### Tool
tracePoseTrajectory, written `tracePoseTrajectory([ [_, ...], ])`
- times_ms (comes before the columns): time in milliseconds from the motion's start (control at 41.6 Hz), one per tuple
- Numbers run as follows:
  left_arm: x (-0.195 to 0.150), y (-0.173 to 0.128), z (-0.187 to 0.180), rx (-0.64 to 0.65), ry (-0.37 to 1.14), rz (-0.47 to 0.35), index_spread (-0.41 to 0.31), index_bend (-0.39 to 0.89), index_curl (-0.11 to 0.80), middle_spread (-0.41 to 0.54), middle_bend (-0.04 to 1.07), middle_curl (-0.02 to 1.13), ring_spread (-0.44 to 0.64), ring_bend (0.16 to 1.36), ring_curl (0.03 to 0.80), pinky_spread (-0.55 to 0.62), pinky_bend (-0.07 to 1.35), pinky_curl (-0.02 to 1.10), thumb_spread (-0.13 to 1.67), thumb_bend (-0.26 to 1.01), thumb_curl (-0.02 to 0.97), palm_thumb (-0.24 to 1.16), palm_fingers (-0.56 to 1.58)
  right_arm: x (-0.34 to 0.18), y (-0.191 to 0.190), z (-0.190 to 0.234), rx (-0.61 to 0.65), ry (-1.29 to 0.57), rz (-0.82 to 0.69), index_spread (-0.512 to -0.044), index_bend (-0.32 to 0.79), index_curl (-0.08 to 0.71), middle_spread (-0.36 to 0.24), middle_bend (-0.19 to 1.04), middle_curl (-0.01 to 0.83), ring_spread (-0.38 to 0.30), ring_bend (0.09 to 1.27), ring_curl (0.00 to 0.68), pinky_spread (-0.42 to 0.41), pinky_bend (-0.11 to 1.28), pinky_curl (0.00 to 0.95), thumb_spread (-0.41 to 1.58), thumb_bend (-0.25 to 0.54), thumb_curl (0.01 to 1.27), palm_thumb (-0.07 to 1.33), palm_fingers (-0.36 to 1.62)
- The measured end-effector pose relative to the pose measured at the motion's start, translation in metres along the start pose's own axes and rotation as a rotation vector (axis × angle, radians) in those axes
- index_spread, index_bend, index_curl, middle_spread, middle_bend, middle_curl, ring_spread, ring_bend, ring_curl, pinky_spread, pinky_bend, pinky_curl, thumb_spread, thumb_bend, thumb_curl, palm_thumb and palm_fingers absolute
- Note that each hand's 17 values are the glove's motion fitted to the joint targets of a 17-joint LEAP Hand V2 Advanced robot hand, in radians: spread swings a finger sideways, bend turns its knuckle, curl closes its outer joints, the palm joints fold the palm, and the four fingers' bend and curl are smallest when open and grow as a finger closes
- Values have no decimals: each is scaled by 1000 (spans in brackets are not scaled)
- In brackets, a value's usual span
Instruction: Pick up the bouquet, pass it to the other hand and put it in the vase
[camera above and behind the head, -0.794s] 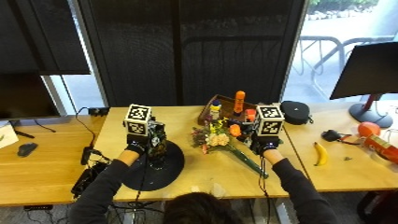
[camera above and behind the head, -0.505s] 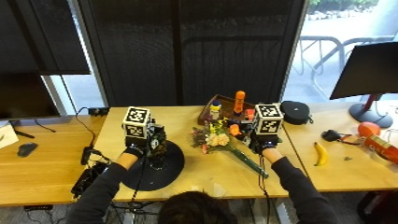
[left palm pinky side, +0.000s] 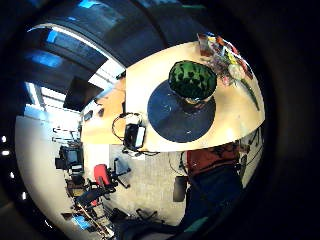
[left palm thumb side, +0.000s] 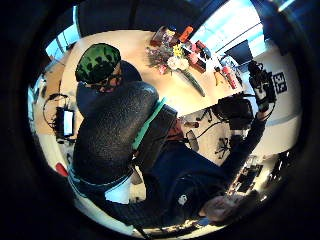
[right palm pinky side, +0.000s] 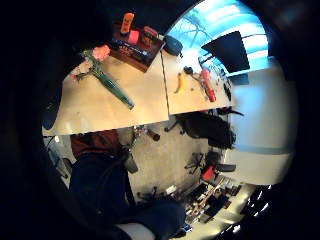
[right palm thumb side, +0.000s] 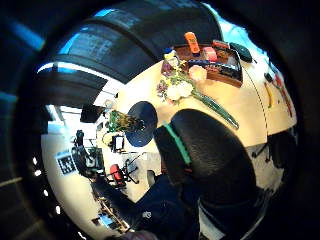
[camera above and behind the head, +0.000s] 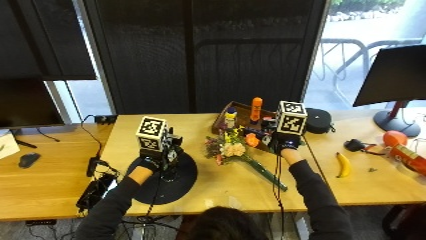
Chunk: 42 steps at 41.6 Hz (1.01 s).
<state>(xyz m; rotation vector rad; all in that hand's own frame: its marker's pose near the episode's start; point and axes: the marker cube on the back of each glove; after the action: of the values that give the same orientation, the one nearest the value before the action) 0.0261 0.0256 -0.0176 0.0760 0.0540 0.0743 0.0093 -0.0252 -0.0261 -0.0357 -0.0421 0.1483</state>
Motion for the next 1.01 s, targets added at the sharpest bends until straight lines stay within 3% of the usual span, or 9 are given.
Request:
tracePoseTrajectory([
  [96,12,6,2,40,32,32,0,162,257,224,179,247,341,512,221,386,363,263,1118,-19,205,98,188,10,-14,-3,-43,-61,62,-328,42,154,-20,262,299,34,512,268,157,478,309,1240,79,176,357,344],
  [240,34,26,-5,79,27,85,-1,170,278,228,182,260,347,514,228,391,351,275,1127,-14,219,104,185,28,-35,2,-91,-107,175,-289,52,133,-21,271,319,26,562,288,178,553,335,1228,46,193,359,400],
  [337,44,29,0,111,2,118,-1,168,288,227,181,267,350,514,231,393,345,281,1136,-16,227,107,186,34,-30,9,-285,-147,253,-272,51,124,-18,278,333,18,586,303,192,590,351,1207,37,214,390,419],
  [409,52,33,4,106,-12,139,-1,170,297,226,182,273,351,512,232,394,339,285,1141,-12,233,119,188,42,-47,19,-171,-152,228,-250,45,115,-16,292,346,8,598,313,197,618,362,1176,34,233,426,428],
  [457,58,38,3,85,-8,156,-1,168,301,226,181,277,352,511,234,395,337,288,1146,-13,236,122,188,49,-59,31,-136,-155,224,-236,51,113,-14,297,353,-1,604,320,200,630,367,1162,32,246,448,430],
  [649,73,44,18,77,1,208,-1,165,315,228,179,287,354,511,239,397,332,300,1153,-16,248,132,185,66,-88,86,-239,-146,238,-205,71,111,-7,318,377,-23,621,337,196,614,365,1103,-3,278,495,404],
  [770,79,49,23,78,-8,233,-1,163,321,228,180,292,354,511,242,397,329,306,1156,-18,252,132,184,71,-88,131,-456,-158,324,-197,86,121,-4,320,385,-28,620,344,190,592,364,1072,-19,292,507,378],
  [890,79,51,24,72,-13,240,-6,164,326,227,181,296,352,513,245,404,319,309,1158,-20,253,127,191,84,-113,176,-350,-181,341,-185,87,126,-2,320,390,-31,624,344,187,579,356,1046,-19,305,530,385],
  [1010,76,52,25,65,-17,238,-8,161,330,226,183,301,352,511,248,406,315,314,1153,-26,251,100,192,93,-121,211,-371,-219,351,-176,90,132,-2,317,395,-47,639,350,184,562,351,1029,-15,319,561,411],
])
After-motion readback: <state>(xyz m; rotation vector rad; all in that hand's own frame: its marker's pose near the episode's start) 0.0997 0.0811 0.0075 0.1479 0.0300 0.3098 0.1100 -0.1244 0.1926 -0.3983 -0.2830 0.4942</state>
